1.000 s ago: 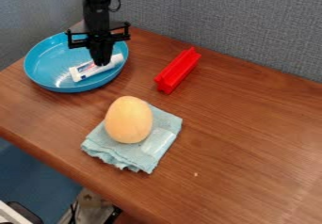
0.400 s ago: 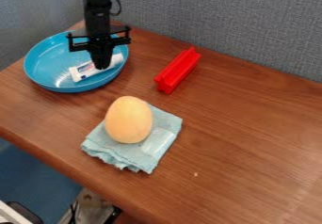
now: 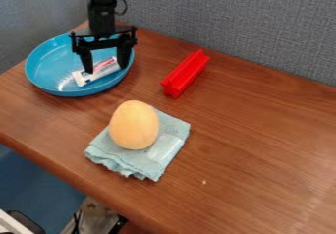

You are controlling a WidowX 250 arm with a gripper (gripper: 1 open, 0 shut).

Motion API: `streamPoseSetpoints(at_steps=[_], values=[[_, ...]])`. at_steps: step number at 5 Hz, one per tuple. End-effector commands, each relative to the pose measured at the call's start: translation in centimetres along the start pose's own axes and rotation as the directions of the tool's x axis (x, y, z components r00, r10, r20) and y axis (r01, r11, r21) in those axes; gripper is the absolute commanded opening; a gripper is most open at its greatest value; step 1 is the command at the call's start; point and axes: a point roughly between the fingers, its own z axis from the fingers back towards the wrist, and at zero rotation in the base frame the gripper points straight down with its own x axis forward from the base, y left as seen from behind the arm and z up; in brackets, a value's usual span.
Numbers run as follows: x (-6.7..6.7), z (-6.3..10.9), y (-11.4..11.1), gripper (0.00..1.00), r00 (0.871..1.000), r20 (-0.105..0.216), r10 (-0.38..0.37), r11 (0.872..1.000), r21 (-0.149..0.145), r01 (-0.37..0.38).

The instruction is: Put the toothpaste on the blue plate

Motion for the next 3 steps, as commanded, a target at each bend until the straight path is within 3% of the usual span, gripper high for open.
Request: streamPoseSetpoints(at_steps=[1, 3], values=[[0.8, 3.4, 0.7, 1.00, 0.999, 0.028, 0.037, 0.998, -0.054, -0.035], [0.1, 5.7, 0.7, 1.00, 0.998, -0.019, 0.056, 0.992, -0.109, -0.058]])
